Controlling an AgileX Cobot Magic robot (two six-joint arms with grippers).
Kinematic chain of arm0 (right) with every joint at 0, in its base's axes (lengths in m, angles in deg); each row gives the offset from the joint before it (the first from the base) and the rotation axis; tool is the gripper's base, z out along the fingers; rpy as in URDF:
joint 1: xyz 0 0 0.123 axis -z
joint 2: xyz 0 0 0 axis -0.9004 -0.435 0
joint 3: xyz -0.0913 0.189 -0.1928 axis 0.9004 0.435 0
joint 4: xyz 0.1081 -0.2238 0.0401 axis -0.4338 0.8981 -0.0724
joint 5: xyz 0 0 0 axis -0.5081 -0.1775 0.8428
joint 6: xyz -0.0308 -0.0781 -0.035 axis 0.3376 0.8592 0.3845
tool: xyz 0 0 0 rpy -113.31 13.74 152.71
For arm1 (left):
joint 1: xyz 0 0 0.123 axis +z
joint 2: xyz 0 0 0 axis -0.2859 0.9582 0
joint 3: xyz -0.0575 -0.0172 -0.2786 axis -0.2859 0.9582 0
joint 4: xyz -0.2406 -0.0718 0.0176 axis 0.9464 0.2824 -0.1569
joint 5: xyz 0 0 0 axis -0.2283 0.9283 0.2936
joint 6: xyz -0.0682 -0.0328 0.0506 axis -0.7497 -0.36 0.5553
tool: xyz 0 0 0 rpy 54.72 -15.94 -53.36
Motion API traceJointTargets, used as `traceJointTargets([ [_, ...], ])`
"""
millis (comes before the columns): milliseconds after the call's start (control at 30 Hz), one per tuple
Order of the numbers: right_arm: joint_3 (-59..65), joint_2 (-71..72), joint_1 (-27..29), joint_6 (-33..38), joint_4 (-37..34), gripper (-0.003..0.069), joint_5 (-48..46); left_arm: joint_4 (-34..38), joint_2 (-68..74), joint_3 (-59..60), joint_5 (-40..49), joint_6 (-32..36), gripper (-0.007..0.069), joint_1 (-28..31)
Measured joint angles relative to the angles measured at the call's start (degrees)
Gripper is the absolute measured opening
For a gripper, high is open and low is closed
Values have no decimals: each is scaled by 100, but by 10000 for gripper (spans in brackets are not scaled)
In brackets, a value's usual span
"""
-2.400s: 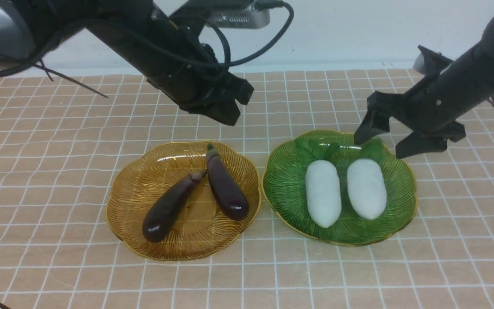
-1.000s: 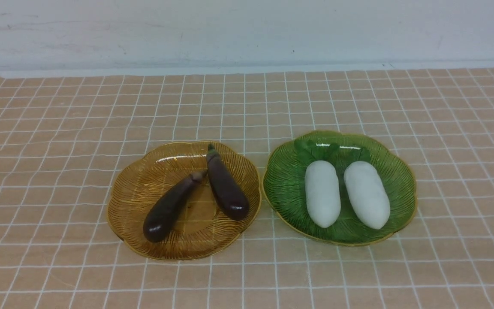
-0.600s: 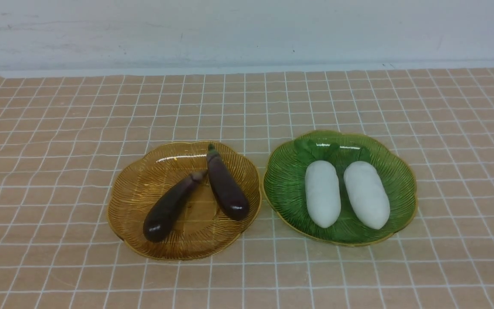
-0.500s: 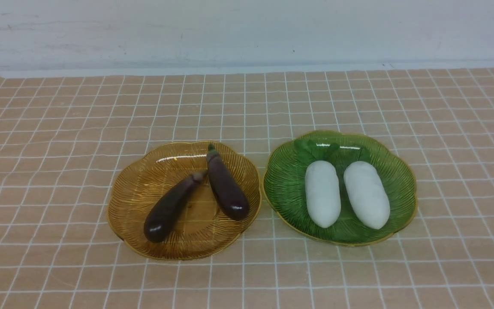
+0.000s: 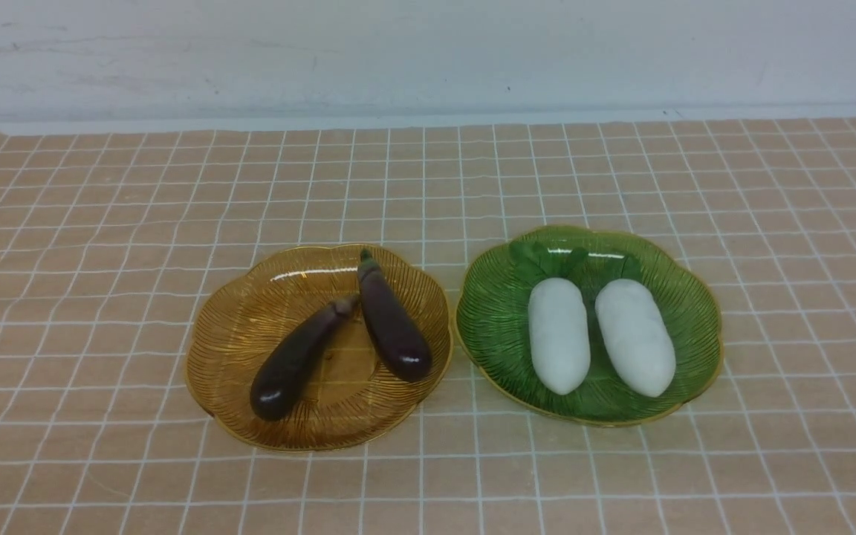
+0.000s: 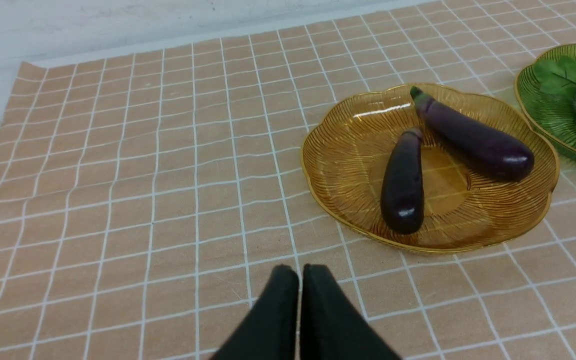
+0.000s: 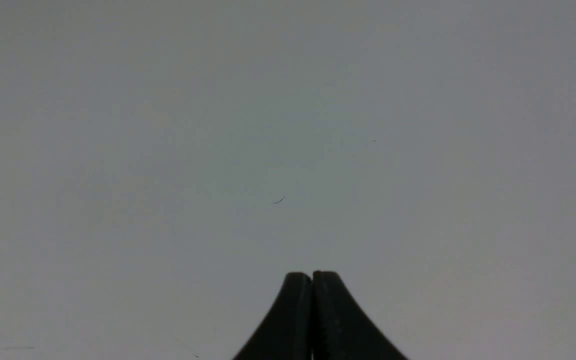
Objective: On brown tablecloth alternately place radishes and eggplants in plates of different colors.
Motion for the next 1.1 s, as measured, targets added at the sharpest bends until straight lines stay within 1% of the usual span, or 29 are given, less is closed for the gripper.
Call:
traceJointTargets([
  [100, 0, 0, 0, 0, 0, -15, -6, 44, 0, 23, -95, -26, -3, 0],
  [200, 0, 0, 0, 0, 0, -15, -10, 73, 0, 194, -542, -39, -3, 0],
  [300, 0, 0, 0, 0, 0, -15, -17, 143, -139, 569, -1356, 53, -3, 64],
  [333, 0, 0, 0, 0, 0, -15, -17, 245, -229, 764, -1721, 160, -3, 169],
  [400, 0, 0, 0, 0, 0, -15, -17, 422, -385, 1066, -2083, 331, -3, 355],
  [467, 0, 0, 0, 0, 0, -15, -19, 763, -669, 1566, -2466, 694, -3, 763],
  [500, 0, 0, 0, 0, 0, -15, -24, 1077, -838, 1984, -2674, 1011, -3, 1089],
  [567, 0, 0, 0, 0, 0, -15, -24, 1214, -859, 2123, -2757, 1170, -3, 1241],
  [600, 0, 0, 0, 0, 0, -15, -39, 1403, -882, 2460, -2886, 1425, -3, 1482],
  [700, 0, 0, 0, 0, 0, -15, -44, 1648, -884, 2974, -3026, 1725, -3, 1811],
  [867, 0, 0, 0, -5, 0, -15, -46, 1727, -884, 3406, -3029, 1780, -3, 1884],
  [1100, 0, 0, 0, -5, 0, -15, -52, 1763, -884, 3411, -3036, 1780, -3, 1884],
])
